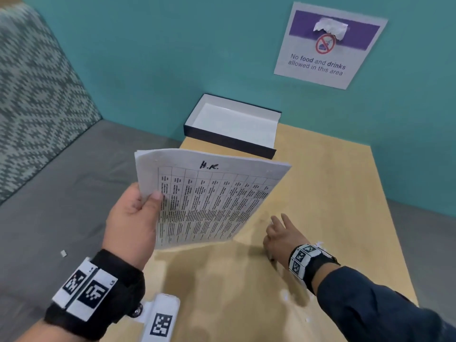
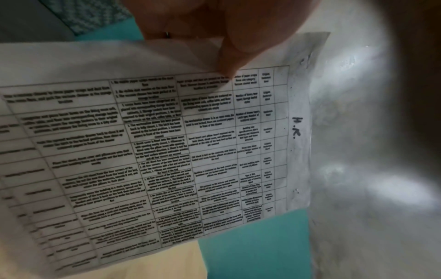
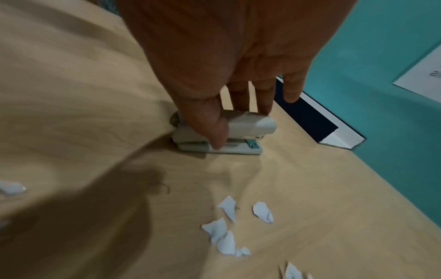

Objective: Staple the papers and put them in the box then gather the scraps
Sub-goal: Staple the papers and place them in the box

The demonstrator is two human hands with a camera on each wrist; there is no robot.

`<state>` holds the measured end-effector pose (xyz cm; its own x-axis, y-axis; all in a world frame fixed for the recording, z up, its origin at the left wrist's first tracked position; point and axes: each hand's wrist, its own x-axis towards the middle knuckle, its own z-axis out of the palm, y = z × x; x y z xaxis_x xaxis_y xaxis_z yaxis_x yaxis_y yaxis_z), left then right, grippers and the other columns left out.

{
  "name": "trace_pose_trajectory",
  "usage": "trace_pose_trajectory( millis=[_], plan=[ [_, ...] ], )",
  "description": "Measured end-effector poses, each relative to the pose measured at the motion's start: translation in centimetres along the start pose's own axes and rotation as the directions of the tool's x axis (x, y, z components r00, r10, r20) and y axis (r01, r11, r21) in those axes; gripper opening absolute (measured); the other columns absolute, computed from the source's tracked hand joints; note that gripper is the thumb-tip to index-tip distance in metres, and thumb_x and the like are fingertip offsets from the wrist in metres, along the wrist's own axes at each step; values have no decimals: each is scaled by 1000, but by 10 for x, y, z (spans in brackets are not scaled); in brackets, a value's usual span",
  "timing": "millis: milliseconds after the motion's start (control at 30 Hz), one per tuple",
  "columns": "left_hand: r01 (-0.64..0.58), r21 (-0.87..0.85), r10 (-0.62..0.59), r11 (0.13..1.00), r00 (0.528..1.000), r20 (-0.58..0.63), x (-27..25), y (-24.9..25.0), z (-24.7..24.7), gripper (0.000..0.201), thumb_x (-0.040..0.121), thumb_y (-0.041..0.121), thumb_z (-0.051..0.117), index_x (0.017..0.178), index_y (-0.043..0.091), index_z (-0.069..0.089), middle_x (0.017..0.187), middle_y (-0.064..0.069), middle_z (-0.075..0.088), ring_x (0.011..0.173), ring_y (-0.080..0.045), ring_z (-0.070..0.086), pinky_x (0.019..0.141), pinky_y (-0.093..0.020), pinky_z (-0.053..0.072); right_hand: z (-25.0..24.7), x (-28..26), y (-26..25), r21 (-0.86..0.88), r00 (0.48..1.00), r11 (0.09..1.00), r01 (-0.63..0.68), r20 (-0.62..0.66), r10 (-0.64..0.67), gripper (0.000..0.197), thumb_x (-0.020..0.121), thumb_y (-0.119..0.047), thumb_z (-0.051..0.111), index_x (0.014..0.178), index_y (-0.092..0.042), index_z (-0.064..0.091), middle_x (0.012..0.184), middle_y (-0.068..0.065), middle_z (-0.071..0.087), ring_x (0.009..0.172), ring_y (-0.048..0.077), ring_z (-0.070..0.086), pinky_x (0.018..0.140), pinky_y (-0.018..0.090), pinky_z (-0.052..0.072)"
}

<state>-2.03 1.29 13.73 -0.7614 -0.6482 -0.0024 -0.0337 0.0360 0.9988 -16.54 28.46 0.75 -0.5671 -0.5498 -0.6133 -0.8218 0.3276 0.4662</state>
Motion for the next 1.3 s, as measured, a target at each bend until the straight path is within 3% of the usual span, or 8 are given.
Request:
trace_pose_trajectory(
  millis=[133,233,367,467,600,800,1033,1300],
  plan=[
    [35,25,-35,999,999,-14,-2,1,-4,28,99,8,50,96,27,70,97,2,75,92,-19,70,82,-43,54,-10,-3,13,38,999,998,53,-13,-52,40,92,-22,53,132,-14,53,138,17,47,132,43,34,115,61,13],
    [31,92,-28,995,999,-40,-4,5,-4,24,98,10,51,92,25,69,92,4,75,87,-18,71,80,-43,55,-14,-18,30,448,980,887,-109,-100,171,23,93,-27,47,112,-18,54,117,7,58,108,30,54,97,41,39],
    [4,234,12,972,998,-68,-5,18,-3,17,97,13,52,89,18,66,85,1,73,83,-17,68,75,-36,54,-30,-56,54,998,674,-39,-50,63,736,27,89,-37,58,79,-13,51,75,8,63,72,30,61,59,33,46],
    [3,263,8,965,999,-42,-1,27,6,16,96,14,53,87,14,66,85,-2,72,84,-21,68,76,-39,55,-64,-98,74,840,427,-329,432,131,895,14,88,-30,61,87,-16,61,88,11,71,86,33,68,71,37,55],
    [-17,290,0,957,998,58,2,36,27,16,91,21,53,87,10,64,82,-10,72,81,-32,67,75,-49,56,-123,-141,94,454,297,-339,824,163,941,10,93,-24,54,97,-16,49,82,18,69,74,37,72,68,45,59],
    [-128,397,40,909,974,222,-9,49,65,20,91,15,51,75,3,47,60,-9,44,54,-18,38,53,-31,35,-188,-149,96,88,439,-474,876,258,860,16,93,-22,61,101,-11,53,76,12,57,57,28,66,61,39,56],
    [-226,450,94,864,950,297,-29,59,84,31,90,16,49,65,11,31,59,1,37,56,-18,34,51,-30,28,-222,-142,82,319,297,-324,891,131,946,20,93,-37,58,101,-21,50,90,20,66,72,32,74,68,52,60],
    [-267,481,120,835,941,315,-36,60,86,33,92,18,50,64,15,32,56,2,38,53,-18,37,48,-28,28,-226,-133,64,470,285,-279,838,60,957,28,94,-38,58,102,-13,48,87,21,69,72,28,74,66,39,60]
  ],
)
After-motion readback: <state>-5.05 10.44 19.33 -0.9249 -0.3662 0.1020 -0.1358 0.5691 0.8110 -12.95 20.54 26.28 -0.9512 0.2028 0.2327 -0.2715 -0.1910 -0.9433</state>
